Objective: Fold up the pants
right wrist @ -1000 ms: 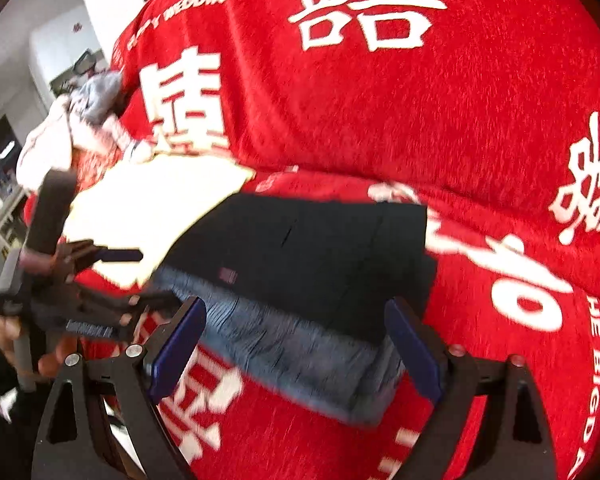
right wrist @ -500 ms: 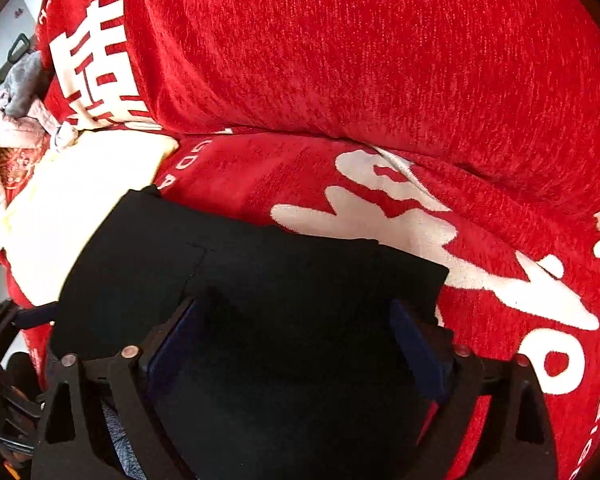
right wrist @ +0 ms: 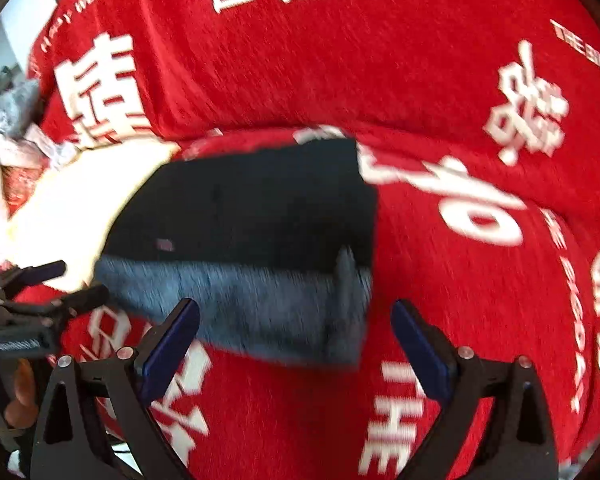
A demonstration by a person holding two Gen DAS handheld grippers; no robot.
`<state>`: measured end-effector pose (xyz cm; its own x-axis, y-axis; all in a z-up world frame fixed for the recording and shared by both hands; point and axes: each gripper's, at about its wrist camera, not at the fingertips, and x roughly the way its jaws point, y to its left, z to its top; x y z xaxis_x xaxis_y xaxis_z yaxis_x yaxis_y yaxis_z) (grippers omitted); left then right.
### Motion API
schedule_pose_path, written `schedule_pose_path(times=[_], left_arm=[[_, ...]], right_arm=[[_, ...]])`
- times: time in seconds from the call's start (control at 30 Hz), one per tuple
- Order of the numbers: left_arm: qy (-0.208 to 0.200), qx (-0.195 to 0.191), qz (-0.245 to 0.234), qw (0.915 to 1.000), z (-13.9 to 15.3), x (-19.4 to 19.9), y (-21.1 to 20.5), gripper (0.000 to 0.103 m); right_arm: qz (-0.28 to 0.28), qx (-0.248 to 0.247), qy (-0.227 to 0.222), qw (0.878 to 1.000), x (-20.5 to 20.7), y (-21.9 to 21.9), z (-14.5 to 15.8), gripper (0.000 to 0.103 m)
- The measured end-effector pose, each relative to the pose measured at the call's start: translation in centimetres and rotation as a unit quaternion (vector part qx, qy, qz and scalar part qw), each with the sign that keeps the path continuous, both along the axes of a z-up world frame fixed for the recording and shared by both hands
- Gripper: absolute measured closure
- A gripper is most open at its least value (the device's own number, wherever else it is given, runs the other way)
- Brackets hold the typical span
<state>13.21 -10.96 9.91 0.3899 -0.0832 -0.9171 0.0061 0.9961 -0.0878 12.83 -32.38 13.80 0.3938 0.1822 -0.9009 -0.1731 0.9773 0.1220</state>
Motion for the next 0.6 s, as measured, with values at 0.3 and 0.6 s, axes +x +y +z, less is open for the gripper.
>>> schedule_pose_path(times=[0.3, 0.6], left_arm=[[-0.015, 0.005, -0.011, 0.9998, -0.4, -3.2, -1.9, 0.002], [-0.019, 0.012, 0.012, 0.9997, 0.1, -3.6, -1.5, 0.002]], right_arm=[[-0.034, -0.043, 0.050, 0.997, -2.6, 0.6, -2.1, 0.004], [-0.026, -0.057, 0.056, 0.996, -3.5, 2.9, -1.7, 0.004]])
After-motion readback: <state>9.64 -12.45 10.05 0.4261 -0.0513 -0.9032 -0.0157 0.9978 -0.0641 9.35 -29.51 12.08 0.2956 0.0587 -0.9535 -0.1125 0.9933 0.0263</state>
